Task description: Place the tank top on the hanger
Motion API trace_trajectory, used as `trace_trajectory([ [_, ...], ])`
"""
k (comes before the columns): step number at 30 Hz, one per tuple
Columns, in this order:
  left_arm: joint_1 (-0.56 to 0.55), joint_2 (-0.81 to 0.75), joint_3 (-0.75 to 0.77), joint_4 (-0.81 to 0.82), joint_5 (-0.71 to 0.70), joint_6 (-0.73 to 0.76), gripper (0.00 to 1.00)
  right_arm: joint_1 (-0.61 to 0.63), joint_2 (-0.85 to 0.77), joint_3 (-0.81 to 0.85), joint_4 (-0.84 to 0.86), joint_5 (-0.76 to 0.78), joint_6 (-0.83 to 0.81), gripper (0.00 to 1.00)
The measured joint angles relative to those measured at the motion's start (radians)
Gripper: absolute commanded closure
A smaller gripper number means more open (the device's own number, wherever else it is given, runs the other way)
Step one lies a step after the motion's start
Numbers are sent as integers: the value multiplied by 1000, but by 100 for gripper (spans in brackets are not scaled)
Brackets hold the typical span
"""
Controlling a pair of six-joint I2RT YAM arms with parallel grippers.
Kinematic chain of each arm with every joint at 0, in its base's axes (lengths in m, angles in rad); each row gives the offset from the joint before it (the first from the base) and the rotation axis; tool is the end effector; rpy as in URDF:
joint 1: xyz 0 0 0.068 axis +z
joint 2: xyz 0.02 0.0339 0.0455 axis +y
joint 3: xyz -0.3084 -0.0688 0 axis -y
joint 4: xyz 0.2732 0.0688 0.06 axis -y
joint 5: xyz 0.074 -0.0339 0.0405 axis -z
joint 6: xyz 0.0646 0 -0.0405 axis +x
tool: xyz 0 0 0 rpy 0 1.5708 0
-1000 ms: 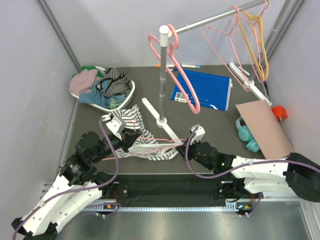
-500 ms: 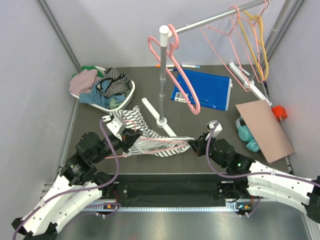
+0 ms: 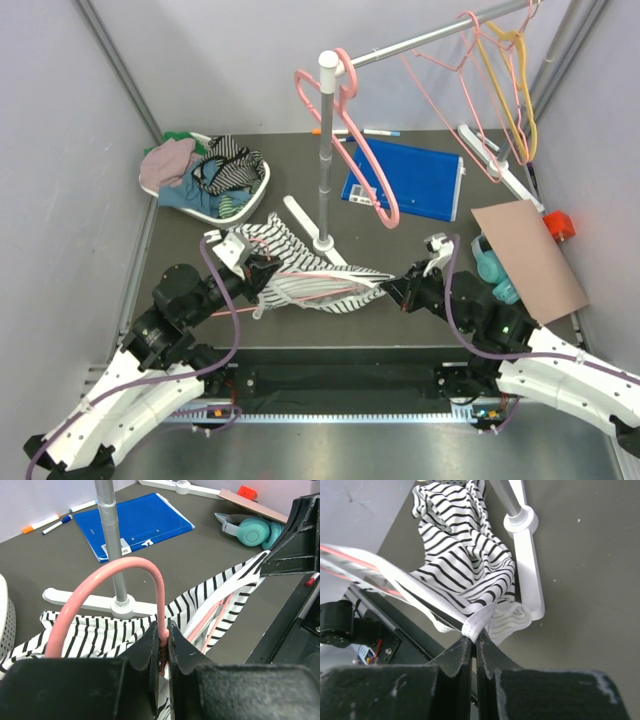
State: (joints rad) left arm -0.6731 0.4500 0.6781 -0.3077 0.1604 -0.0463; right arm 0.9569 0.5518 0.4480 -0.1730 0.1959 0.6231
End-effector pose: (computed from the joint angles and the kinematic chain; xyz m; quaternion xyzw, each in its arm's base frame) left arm 0.0969 -0.0905 0.3569 0.2775 0.6799 -0.2931 0.6122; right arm 0.1067 0.1296 0.2690 -0.0738 0.7928 0.3712 0.4777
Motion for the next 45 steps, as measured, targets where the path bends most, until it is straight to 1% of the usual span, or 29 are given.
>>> trace_trajectory([
  [4, 0, 6, 0, 9, -3, 3, 100, 0, 15, 23, 5, -35, 2, 100],
  [9, 0, 6, 0, 14, -8, 5, 100, 3, 73, 33, 45, -87, 13, 100],
  [15, 0, 3, 0, 16, -6, 6, 100, 68, 175, 67, 92, -101, 20, 100],
  [19, 0, 3, -3, 17, 8, 7, 100, 113, 248, 134, 105, -80, 4, 100],
  [26, 0, -21, -11, 18, 16, 13, 100, 114, 289, 227, 90, -13, -43, 100],
  [31, 0, -44, -15, 18, 14, 15, 100, 114, 303, 289, 37, 60, -82, 100],
  [38, 0, -66, -20, 17, 6, 16, 100, 112, 309, 300, -15, 126, -118, 100],
  [45, 0, -96, -30, 18, 2, 16, 100, 107, 360, 300, -31, 140, -136, 100],
])
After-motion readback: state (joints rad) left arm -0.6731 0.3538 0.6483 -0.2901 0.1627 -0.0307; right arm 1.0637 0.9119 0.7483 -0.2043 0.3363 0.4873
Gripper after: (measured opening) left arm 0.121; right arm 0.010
